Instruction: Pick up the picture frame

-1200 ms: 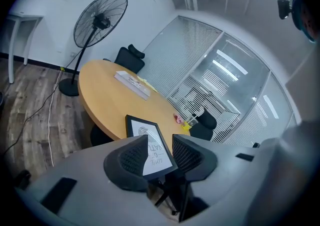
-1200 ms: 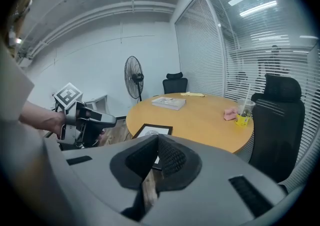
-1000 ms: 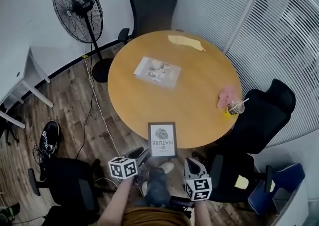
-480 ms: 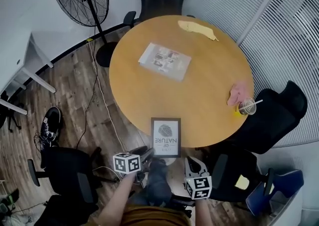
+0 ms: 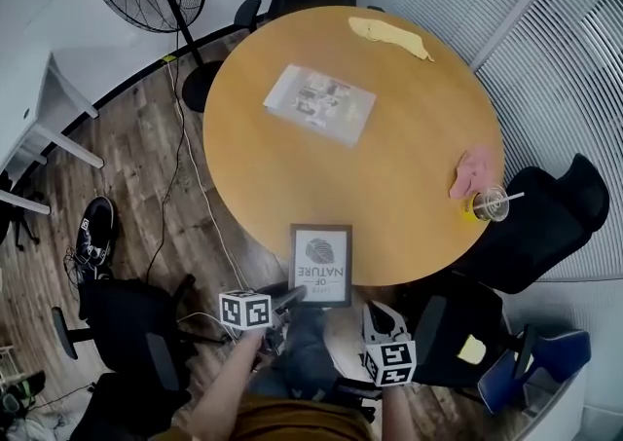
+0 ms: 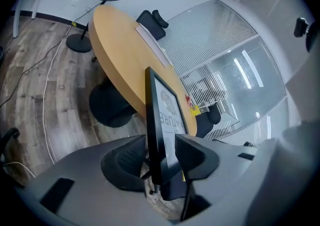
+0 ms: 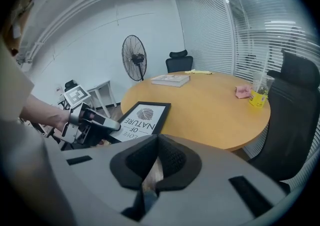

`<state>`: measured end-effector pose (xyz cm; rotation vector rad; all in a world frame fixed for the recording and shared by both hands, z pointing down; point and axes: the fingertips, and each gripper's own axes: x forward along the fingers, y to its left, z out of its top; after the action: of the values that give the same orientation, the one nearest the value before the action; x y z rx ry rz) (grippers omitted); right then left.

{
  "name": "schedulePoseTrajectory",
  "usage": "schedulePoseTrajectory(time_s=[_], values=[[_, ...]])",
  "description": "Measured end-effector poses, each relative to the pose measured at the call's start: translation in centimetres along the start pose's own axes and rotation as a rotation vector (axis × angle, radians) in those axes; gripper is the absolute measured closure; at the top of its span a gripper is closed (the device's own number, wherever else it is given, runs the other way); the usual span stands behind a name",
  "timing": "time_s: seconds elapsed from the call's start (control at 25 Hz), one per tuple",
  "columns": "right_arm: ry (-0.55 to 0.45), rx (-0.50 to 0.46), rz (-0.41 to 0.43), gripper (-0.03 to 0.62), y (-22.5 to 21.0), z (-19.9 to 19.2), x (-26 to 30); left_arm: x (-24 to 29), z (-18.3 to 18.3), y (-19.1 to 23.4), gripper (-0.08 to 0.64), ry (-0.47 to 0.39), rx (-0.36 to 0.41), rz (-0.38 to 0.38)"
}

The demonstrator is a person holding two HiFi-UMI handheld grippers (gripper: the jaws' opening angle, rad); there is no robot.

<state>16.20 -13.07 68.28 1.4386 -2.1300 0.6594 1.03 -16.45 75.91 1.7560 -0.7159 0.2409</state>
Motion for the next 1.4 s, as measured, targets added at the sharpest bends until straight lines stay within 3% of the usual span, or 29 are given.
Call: schedulePoseTrajectory(time_s=[0.36, 0.72, 1.08, 1.4], values=[[-0.019, 0.013, -0.009, 0.58, -1.5, 1.1, 1.1, 1.2, 0.0, 0.1, 0.37, -0.009, -0.108, -0.076], [-0.02, 0.027, 0.001, 0.58, -1.3, 0.7, 1.1, 1.8, -0.3, 0.0, 0.397, -0.028, -0.117, -0.108], [-0.02, 0.03, -0.004, 0.579, -1.4, 0.7, 0.7, 2.0, -0.4, -0.6, 0.449, -0.036, -0.199, -0.168], [-0.044, 0.041, -0.012, 0.58, -1.0, 1.4, 0.2, 1.5, 0.2, -1.6, 0.477, -0.048, -0.194, -0.185]])
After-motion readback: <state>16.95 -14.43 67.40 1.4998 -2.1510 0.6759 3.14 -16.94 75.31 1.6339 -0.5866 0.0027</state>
